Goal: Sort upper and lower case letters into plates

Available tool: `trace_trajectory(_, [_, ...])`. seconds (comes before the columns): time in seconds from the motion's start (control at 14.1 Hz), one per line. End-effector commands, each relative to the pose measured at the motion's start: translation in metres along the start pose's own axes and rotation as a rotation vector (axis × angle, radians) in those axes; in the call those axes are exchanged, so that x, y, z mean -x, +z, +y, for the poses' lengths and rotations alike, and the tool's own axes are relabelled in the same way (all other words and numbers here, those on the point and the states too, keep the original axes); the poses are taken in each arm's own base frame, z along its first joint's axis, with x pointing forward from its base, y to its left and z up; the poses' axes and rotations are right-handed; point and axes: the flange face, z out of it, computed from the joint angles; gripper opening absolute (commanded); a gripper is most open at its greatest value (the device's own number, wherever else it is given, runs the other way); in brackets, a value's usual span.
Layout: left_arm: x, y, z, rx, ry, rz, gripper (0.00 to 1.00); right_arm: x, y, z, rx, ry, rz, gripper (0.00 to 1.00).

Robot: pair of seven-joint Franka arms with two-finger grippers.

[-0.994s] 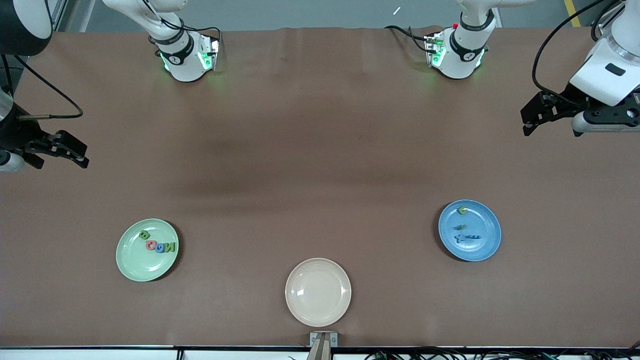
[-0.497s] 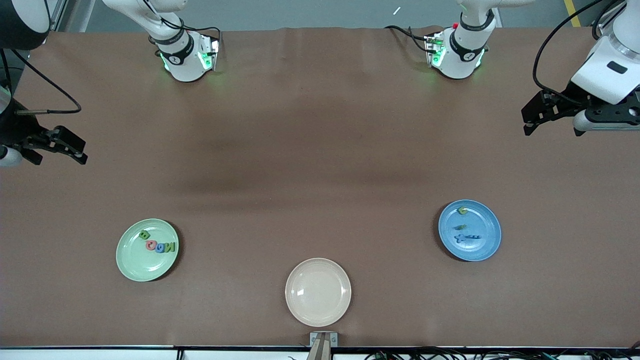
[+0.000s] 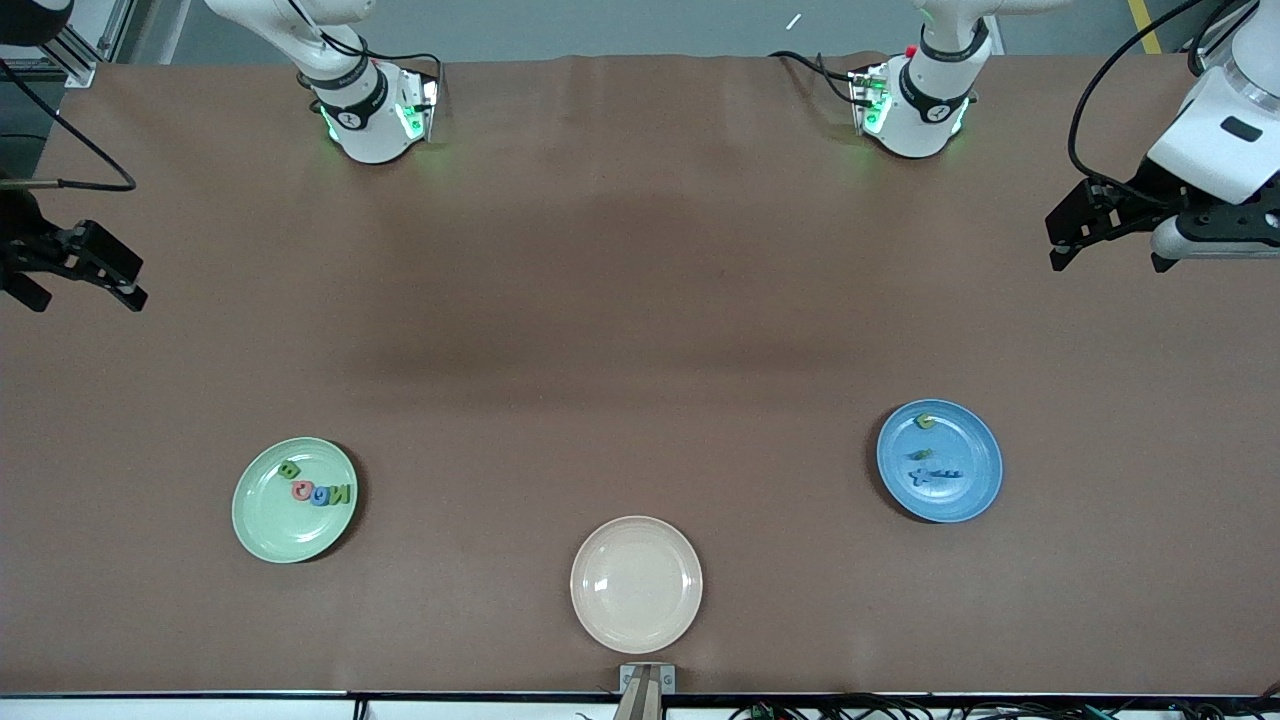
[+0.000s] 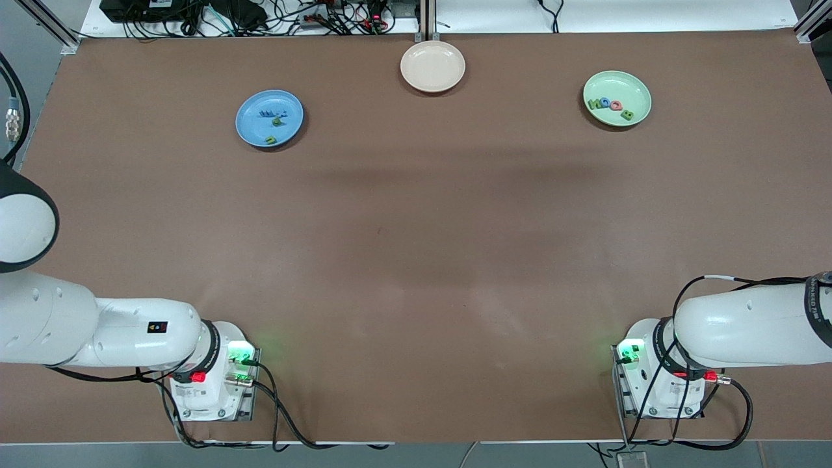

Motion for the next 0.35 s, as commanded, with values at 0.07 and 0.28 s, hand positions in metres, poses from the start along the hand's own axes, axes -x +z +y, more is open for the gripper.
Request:
trace_trajectory(0.07, [-0.001, -0.006, 0.000, 0.007, 0.017, 0.003, 1.00, 0.000, -0.008, 0.004, -0.010, 0.005, -0.041, 1.00])
trace_trajectory(0.28, [-0.002, -0.004, -0.003, 0.005, 0.015, -0.001, 1.00, 0.002, -0.013, 0.003, -0.012, 0.005, -0.118, 1.00])
